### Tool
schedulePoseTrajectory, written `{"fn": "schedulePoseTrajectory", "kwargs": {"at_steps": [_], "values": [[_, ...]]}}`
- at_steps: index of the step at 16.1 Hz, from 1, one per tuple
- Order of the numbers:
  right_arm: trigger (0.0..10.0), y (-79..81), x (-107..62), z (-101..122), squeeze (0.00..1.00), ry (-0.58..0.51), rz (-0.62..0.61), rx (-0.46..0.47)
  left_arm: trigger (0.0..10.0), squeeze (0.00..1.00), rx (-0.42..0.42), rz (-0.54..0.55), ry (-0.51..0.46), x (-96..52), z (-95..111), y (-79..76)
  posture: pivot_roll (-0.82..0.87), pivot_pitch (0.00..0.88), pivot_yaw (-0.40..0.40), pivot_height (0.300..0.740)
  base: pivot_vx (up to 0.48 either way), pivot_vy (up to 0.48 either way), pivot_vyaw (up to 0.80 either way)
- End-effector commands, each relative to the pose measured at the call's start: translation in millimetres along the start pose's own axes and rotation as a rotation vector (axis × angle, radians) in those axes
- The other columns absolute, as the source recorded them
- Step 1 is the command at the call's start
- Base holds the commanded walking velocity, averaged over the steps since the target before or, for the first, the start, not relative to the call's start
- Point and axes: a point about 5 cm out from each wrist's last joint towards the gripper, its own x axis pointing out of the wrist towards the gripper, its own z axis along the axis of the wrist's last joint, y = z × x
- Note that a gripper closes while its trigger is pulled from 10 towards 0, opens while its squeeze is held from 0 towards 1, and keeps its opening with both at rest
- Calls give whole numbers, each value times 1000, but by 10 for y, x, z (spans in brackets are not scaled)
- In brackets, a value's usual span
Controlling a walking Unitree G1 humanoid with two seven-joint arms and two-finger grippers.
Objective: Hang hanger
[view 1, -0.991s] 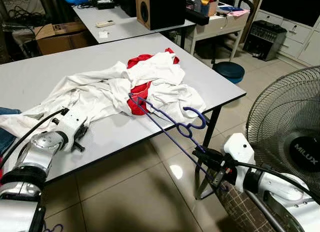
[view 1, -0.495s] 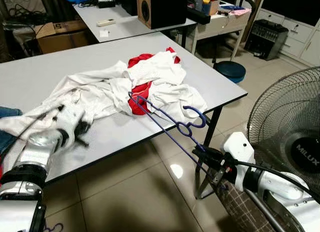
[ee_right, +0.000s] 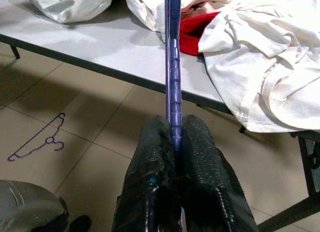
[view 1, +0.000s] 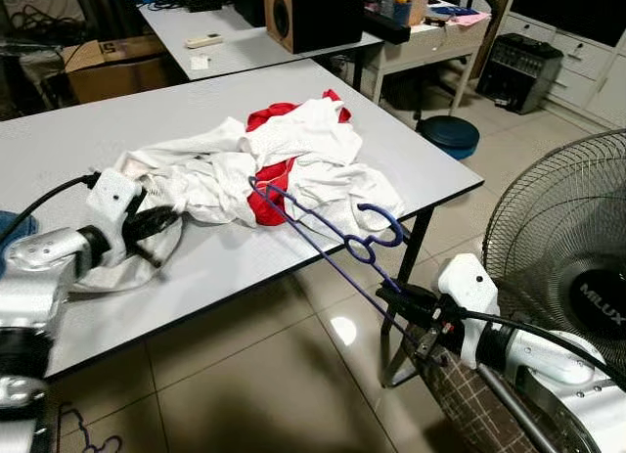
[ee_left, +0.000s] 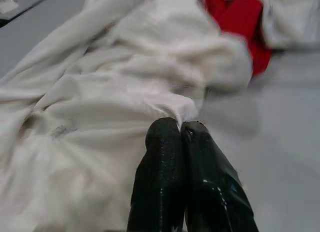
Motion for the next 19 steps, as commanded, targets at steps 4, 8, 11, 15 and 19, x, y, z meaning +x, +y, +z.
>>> {"fn": "schedulePoseTrajectory", "kwargs": {"at_steps": [4,8,11,15,19], "values": [[10000,-5,5,-14,0,3,12,-6,0,0,48,123,63,-6,-16,69,-58,0,17,740,0,0,0],[10000,-2,-6,-18,0,5,3,-5,10000,1000,-47,91,22,118,-66,-150,-66,0,29,740,0,0,0],[10000,8,-16,-23,0,6,0,-3,10000,1000,25,11,77,96,-183,-297,-69,0,31,740,0,0,0],[10000,16,-8,-23,0,5,3,1,10000,1000,70,27,81,88,-169,-330,-58,0,24,740,0,0,0],[10000,21,1,-20,0,1,6,1,10000,0,101,128,81,166,-168,-323,-58,0,28,740,0,0,0]]}}
